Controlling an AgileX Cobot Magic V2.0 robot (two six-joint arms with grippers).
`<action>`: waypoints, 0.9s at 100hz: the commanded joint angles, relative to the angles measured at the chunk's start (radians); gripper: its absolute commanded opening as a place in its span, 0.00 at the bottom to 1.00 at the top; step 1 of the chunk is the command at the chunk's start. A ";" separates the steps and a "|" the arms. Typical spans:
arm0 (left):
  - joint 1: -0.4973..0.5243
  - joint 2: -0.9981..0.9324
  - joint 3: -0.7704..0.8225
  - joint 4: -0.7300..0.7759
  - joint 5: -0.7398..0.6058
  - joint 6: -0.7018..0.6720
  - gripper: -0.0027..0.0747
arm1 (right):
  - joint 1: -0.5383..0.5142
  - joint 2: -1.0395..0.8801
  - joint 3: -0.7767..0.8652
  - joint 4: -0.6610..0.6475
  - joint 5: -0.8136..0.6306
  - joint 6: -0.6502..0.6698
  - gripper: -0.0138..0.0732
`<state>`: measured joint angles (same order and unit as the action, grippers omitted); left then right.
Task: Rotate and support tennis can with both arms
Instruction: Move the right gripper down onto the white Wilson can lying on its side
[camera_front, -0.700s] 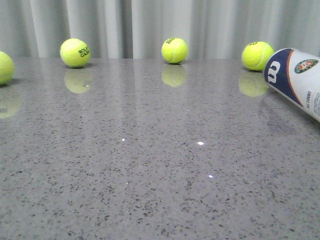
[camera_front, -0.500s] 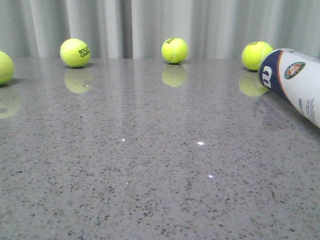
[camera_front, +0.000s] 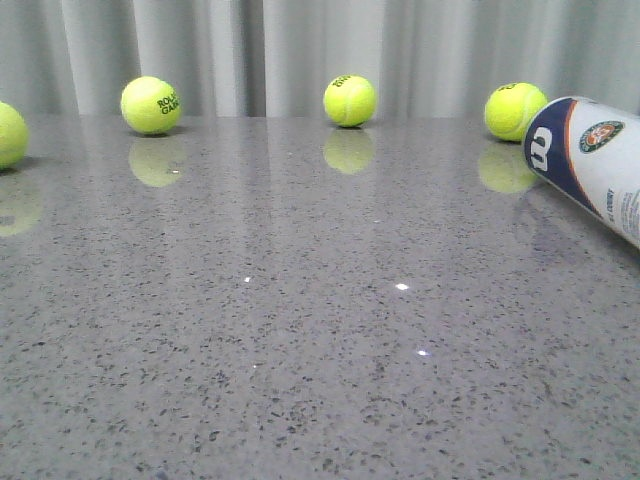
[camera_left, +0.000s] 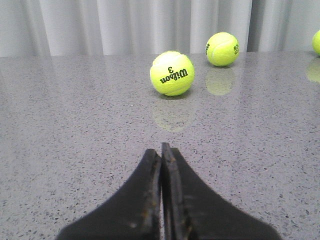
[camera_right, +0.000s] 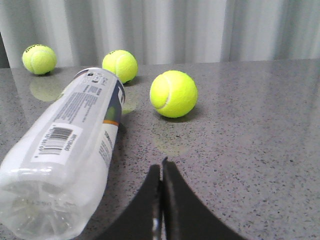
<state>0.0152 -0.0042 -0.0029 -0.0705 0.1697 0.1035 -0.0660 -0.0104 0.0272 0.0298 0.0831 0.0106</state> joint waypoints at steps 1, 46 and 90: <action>0.000 -0.033 0.047 -0.007 -0.081 -0.008 0.01 | -0.008 -0.022 -0.052 0.004 -0.059 -0.011 0.08; 0.000 -0.033 0.047 -0.007 -0.081 -0.008 0.01 | -0.008 0.272 -0.415 0.004 0.387 -0.011 0.08; 0.000 -0.033 0.047 -0.007 -0.081 -0.008 0.01 | 0.093 0.735 -0.791 0.012 0.708 -0.019 0.79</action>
<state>0.0152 -0.0042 -0.0029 -0.0705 0.1697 0.1035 0.0073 0.6341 -0.6682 0.0298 0.7806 0.0000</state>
